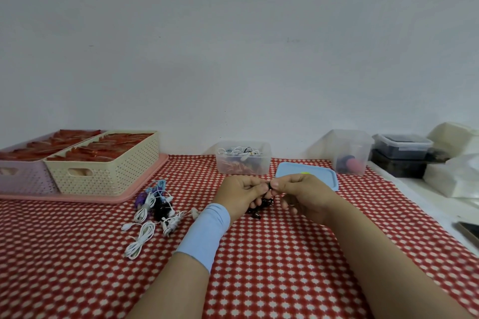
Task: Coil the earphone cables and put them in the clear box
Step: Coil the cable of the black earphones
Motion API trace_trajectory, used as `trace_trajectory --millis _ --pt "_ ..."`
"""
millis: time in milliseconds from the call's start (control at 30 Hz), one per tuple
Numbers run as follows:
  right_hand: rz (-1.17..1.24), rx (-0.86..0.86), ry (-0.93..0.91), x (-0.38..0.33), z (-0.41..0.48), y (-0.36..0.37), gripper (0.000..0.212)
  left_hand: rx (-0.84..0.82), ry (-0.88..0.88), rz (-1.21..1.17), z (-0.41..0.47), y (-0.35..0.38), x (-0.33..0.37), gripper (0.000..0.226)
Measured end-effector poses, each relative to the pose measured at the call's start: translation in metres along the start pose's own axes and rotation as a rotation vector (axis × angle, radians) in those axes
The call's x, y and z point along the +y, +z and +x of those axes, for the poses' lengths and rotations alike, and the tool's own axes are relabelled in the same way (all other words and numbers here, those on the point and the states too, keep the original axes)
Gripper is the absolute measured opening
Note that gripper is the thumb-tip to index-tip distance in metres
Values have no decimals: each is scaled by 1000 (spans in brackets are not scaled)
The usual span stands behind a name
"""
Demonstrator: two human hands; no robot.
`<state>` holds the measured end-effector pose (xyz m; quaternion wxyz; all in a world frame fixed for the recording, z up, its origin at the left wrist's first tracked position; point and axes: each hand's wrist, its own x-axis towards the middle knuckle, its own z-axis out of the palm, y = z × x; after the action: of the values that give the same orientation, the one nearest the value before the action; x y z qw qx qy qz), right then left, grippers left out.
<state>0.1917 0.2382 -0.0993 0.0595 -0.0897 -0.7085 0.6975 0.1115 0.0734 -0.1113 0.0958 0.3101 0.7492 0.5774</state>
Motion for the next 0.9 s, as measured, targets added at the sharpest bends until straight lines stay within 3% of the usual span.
trace_trajectory --millis 367,467,633,900 --pt "45 19 84 1 2 -1 4 -3 -2 -49 -1 7 -1 14" --pt "50 17 40 -2 -1 1 6 28 -35 -90 0 8 1 14" --pt "-143 59 -121 -10 -11 3 9 69 -90 -123 1 3 -1 14" --pt "-254 180 -246 -10 -8 7 9 28 -84 -193 0 1 3 13"
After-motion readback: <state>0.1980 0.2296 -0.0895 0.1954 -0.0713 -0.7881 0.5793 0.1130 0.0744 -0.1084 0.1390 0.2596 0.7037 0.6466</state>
